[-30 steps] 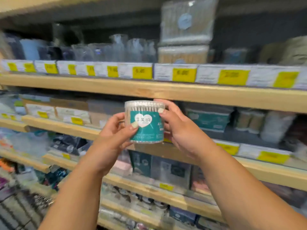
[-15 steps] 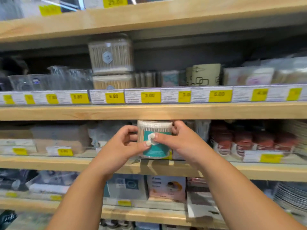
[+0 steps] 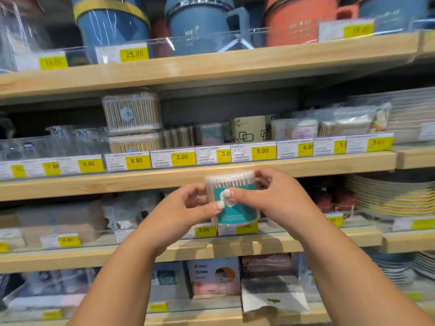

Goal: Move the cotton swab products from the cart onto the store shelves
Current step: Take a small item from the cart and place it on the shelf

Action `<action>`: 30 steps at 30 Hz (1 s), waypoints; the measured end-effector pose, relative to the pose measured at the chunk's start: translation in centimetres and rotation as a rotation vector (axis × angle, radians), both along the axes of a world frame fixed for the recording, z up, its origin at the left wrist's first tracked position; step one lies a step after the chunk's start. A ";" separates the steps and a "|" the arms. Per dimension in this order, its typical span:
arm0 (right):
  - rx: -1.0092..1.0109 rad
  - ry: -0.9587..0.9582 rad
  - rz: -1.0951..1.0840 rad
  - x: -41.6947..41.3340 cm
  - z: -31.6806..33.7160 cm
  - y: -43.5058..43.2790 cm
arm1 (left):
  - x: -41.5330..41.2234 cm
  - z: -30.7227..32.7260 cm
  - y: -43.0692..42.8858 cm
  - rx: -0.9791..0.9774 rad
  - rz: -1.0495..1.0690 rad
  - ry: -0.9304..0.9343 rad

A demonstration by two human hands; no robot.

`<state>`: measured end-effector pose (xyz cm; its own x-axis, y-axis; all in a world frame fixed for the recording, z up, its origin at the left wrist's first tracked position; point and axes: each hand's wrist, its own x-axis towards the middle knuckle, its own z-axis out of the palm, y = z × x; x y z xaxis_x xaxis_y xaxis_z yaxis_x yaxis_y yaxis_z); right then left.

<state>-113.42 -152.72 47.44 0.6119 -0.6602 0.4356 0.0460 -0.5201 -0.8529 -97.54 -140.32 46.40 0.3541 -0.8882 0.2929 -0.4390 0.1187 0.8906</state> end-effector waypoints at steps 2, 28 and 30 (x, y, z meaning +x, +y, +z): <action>-0.022 -0.064 0.001 -0.5 0.7 0.2 | -0.5 0.9 0.0 -0.039 -0.009 -0.029; -0.247 -0.166 -0.427 2.3 9.1 -7.7 | -1.1 7.5 -2.9 -0.034 0.433 -0.637; -0.260 -0.120 -0.414 2.7 9.1 -7.8 | -1.1 7.3 -3.1 -0.022 0.438 -0.640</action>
